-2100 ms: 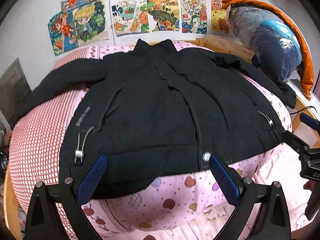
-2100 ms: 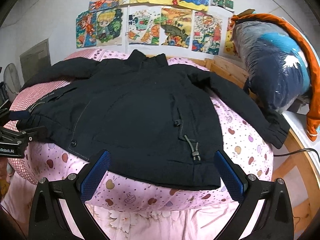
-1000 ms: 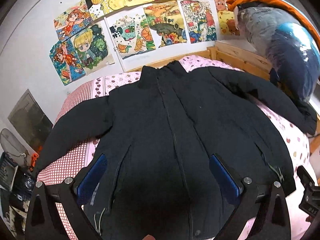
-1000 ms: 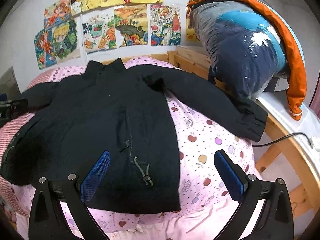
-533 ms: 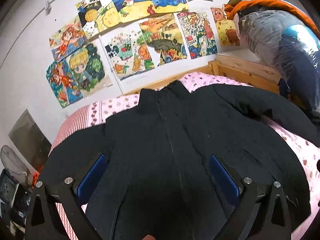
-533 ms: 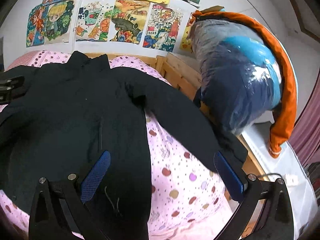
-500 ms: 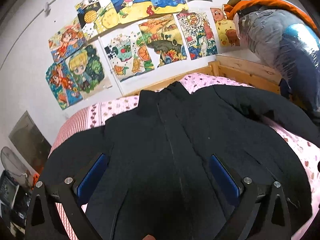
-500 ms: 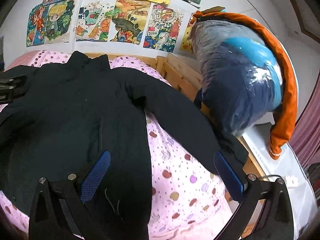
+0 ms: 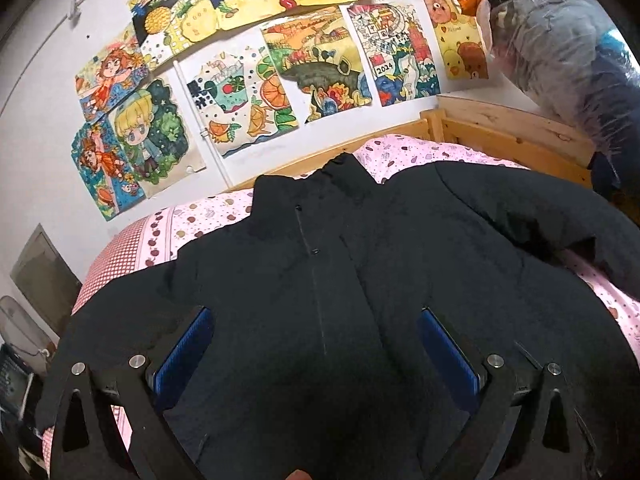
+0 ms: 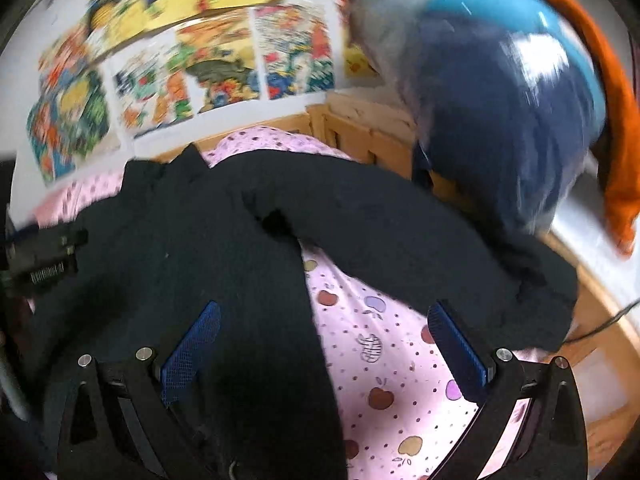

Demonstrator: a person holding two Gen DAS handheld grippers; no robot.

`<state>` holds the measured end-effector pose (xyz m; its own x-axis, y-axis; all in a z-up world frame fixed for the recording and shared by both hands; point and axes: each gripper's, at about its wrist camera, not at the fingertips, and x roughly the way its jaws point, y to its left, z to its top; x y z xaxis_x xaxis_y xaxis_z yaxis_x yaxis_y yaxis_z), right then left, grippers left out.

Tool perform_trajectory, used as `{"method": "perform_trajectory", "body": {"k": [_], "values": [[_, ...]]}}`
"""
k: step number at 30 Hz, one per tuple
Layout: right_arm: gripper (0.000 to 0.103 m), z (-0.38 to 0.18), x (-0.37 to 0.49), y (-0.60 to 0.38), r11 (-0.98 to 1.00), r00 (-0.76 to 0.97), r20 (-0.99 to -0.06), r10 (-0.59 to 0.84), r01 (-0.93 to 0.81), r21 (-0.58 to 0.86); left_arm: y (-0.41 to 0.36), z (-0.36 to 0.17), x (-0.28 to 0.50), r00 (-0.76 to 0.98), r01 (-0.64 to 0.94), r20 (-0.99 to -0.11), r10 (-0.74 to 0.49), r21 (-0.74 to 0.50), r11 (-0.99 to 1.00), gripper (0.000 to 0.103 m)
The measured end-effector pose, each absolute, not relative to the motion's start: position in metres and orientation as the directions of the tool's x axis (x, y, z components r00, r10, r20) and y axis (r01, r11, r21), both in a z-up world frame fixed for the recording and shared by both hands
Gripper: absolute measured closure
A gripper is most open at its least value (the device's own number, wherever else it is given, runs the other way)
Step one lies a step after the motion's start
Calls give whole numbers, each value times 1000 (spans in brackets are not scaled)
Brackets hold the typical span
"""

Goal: Fold large clothes

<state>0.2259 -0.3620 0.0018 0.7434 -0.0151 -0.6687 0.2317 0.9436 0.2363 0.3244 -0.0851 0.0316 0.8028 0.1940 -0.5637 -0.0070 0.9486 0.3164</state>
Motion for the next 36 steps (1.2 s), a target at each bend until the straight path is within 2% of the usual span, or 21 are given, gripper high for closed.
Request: {"method": "perform_trajectory", "body": {"k": [3,8,11,19,31,36], "values": [[1,-13,227,-391,895,732,-682,4,301,328,-92,25,332,807,3,-558,195,333,943,0],[1,-34,223,-418,830,711,-703,-18,402,386,-102,13,350,796,21,-579,175,315,949,0],[1,-46,221,-432,797,721,-693,17,408,445,-107,6,359,786,41,-602,143,282,959,0],[1,-78,236,-448,702,746,-648,153,379,602,-131,-12,384,772,68,-620,137,296,953,0],[1,-107,248,-466,603,756,-632,171,427,674,-160,-32,430,734,94,-661,157,327,940,0],[1,-110,257,-460,669,724,-678,127,443,598,-170,-50,451,673,136,-728,133,298,945,0]]}}
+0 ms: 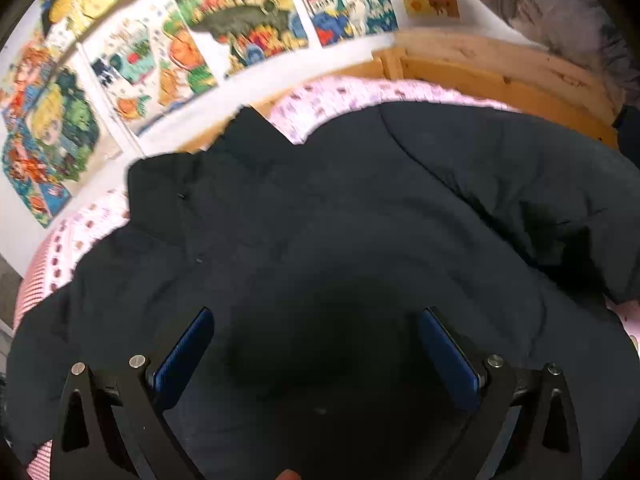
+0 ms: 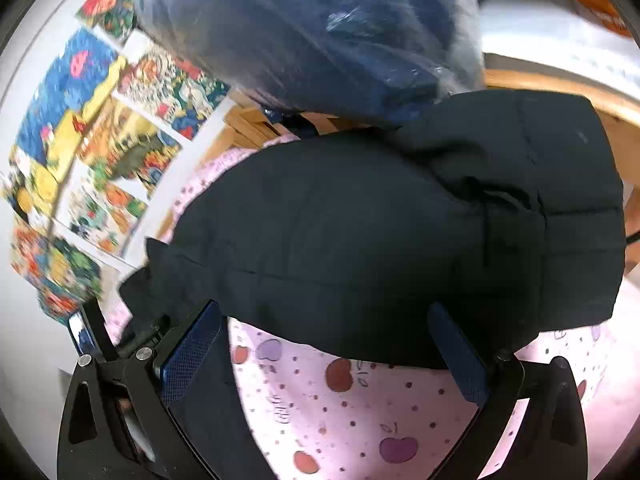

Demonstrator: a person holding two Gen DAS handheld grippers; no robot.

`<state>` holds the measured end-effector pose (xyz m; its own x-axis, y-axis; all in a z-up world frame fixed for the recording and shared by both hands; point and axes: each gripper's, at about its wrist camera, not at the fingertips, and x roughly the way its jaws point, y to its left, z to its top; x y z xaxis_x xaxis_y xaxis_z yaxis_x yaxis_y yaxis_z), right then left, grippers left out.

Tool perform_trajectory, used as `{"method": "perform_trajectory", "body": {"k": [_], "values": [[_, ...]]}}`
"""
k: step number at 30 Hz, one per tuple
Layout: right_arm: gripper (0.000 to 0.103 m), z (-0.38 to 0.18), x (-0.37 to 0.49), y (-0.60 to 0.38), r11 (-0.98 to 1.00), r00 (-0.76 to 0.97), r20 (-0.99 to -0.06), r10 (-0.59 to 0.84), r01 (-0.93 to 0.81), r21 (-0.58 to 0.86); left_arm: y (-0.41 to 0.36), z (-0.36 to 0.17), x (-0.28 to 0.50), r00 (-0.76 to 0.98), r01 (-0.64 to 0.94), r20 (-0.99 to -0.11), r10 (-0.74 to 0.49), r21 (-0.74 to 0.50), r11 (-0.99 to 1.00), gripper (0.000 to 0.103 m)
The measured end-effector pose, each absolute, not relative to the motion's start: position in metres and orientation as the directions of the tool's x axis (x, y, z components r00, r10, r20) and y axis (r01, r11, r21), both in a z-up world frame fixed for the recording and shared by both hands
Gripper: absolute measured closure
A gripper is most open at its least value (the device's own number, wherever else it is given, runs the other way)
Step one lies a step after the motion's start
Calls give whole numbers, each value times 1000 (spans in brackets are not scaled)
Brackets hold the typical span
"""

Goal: Fold large clothes

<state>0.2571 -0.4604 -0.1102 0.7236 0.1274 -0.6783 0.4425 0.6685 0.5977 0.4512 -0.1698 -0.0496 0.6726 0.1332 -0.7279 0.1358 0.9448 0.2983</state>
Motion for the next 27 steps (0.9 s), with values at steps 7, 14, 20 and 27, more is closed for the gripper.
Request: {"method": "perform_trajectory", "body": {"k": [7,14,20,27], "values": [[20,-107,265,-463,720,692,-719,53,473,509,-184,-68,464,629,197,-770,112,297,934,0],[90,-106,260,-482,724,662,-749,-19,526,446,-184,-94,465,590,210,-801,104,276,938,0],[102,-82,252,-483,765,718,-694,-51,474,435,-164,-79,469,519,194,-855,-4,113,974,0],[101,-81,233,-489,665,754,-646,119,423,616,-155,-71,444,518,182,-855,-32,74,981,0]]}}
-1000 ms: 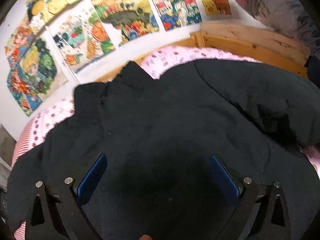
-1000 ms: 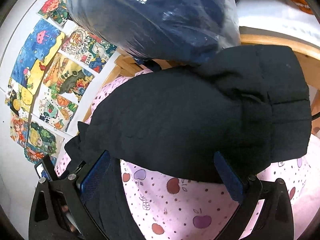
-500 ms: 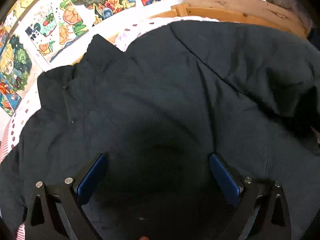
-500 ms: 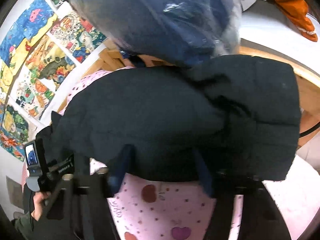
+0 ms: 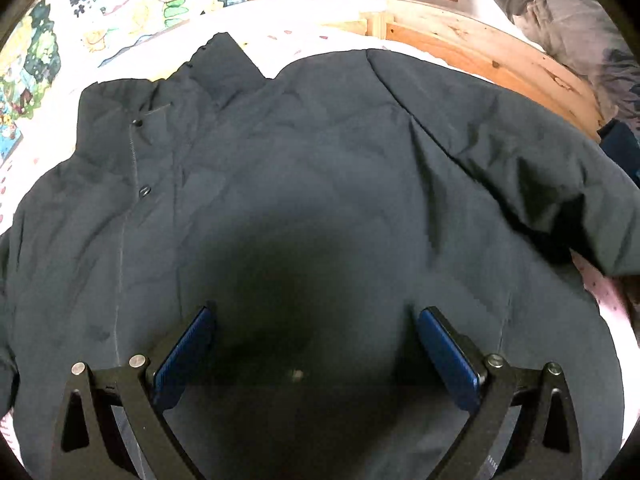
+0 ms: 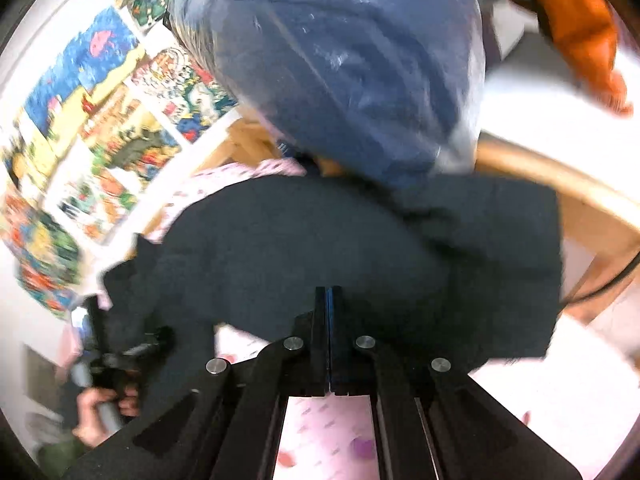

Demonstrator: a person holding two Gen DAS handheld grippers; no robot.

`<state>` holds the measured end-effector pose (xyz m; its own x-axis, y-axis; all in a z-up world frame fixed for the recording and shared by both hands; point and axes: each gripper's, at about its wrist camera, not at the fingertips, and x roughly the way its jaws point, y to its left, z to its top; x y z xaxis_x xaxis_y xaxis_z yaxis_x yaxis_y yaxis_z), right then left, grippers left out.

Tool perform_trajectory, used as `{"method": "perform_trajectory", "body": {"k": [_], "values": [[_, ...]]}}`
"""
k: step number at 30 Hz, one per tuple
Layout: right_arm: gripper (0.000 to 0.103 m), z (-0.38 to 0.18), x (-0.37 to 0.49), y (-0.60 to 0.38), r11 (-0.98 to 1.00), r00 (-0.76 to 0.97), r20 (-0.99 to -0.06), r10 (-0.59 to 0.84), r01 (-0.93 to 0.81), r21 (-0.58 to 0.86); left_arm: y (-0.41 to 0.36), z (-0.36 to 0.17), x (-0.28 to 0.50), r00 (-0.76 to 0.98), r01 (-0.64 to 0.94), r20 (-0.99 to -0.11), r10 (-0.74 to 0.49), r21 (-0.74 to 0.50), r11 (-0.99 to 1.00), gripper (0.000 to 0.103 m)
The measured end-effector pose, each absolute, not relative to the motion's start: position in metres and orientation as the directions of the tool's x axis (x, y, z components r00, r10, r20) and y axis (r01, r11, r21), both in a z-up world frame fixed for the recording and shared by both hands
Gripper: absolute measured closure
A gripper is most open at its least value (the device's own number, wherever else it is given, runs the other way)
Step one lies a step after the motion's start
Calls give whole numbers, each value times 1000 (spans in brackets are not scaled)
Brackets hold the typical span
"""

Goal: Fold large clothes

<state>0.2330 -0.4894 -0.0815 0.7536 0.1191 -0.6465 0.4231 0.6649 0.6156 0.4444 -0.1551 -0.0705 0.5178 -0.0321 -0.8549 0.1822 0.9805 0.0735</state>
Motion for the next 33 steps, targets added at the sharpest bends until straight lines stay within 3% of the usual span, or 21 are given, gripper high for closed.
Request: {"method": "perform_trajectory", "body": {"k": [1,4,5,9,15,22,24,25,26,29,33], "values": [[94,-89,231,-491,627,743,-654,145,442,642,-154,-71,442,517,182,-855,-34,71,981,0],[38,-115,223,-495,491,739,-634,229,475,730,-153,-72,437,519,181,-854,-39,65,981,0],[37,-119,223,-495,460,745,-624,238,479,748,-153,-72,436,520,182,-853,-41,64,981,0],[37,-123,234,-499,415,765,-600,235,479,773,-151,-72,438,523,185,-851,-44,64,981,0],[37,-145,224,-471,208,756,-559,340,520,829,-146,-73,437,532,170,-845,-60,37,985,0],[37,-145,237,-478,212,803,-550,231,510,834,-143,-78,440,524,150,-849,-63,20,989,0],[48,-135,243,-481,262,805,-569,170,519,814,-141,-72,438,541,138,-839,-64,13,990,0],[68,-131,244,-488,283,793,-591,146,539,793,-139,-70,437,546,132,-836,-65,10,991,0],[81,-128,245,-491,302,781,-611,128,556,774,-137,-68,436,548,125,-834,-63,7,992,0],[92,-109,247,-487,387,758,-645,92,570,725,-130,-62,434,547,107,-836,-46,15,994,0],[96,-41,253,-469,621,818,-573,-49,474,624,-109,-37,421,589,105,-806,-61,2,994,0]]}}
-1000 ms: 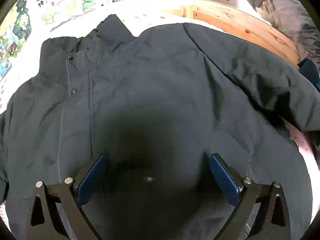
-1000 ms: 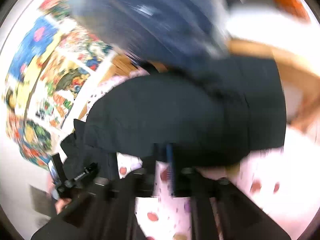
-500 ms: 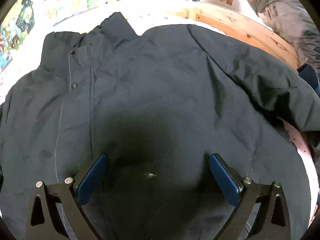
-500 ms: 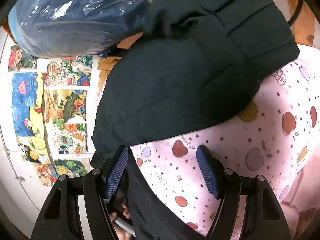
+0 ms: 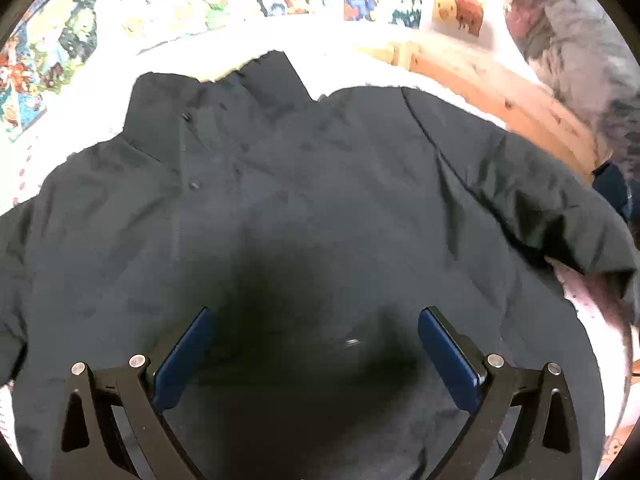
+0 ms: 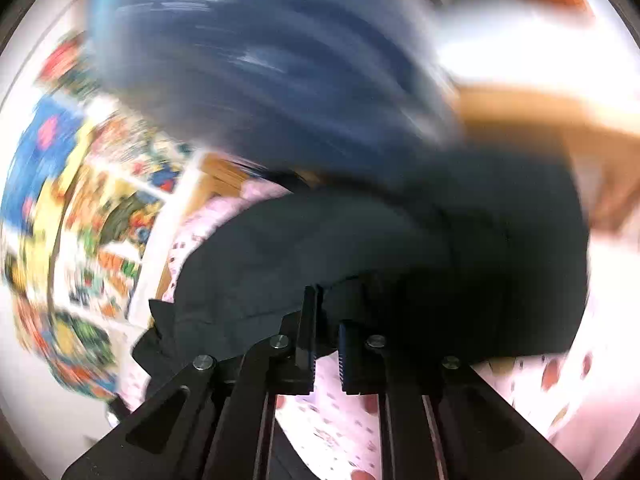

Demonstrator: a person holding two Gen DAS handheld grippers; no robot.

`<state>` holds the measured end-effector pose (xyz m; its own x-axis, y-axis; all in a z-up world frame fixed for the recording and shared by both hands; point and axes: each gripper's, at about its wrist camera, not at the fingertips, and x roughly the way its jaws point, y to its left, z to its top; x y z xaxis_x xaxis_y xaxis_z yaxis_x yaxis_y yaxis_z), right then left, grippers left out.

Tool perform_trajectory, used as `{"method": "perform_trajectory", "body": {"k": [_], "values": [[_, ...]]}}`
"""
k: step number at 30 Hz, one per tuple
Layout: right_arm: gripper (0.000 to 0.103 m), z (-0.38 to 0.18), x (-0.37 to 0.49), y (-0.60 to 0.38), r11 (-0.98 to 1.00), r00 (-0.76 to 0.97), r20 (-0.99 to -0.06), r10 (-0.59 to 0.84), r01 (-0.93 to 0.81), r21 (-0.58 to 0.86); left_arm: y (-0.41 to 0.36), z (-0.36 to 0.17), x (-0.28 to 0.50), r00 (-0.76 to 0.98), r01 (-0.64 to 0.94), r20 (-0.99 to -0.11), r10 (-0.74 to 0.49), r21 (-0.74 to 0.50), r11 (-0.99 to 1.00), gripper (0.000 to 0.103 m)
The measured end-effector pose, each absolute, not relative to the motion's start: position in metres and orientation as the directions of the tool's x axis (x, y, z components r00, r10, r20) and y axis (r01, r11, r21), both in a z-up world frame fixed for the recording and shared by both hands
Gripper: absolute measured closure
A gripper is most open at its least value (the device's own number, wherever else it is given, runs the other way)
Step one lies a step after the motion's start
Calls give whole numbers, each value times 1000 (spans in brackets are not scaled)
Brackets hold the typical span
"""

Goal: Fold large clothes

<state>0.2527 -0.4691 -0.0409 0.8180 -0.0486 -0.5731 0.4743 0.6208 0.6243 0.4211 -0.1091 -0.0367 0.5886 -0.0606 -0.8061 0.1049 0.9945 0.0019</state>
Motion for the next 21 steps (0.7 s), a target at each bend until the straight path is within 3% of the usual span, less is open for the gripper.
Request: {"method": "perform_trajectory", "body": {"k": [6,12,16,21], "values": [[97,48,274,-406,889,921,-366,-131,272,368,-50,-6,382,650,10,-760,-12,-7,1000,0],[97,112,307,-274,995,986,-155,-54,41,-86,32,8,341,654,-92,-756,32,-38,995,0],[97,129,317,-189,960,984,-161,78,-118,-254,96,12,324,669,-178,-742,48,-96,979,0],[98,100,323,-99,859,919,-315,236,-349,-374,154,6,306,700,-241,-710,72,-141,960,0]]}}
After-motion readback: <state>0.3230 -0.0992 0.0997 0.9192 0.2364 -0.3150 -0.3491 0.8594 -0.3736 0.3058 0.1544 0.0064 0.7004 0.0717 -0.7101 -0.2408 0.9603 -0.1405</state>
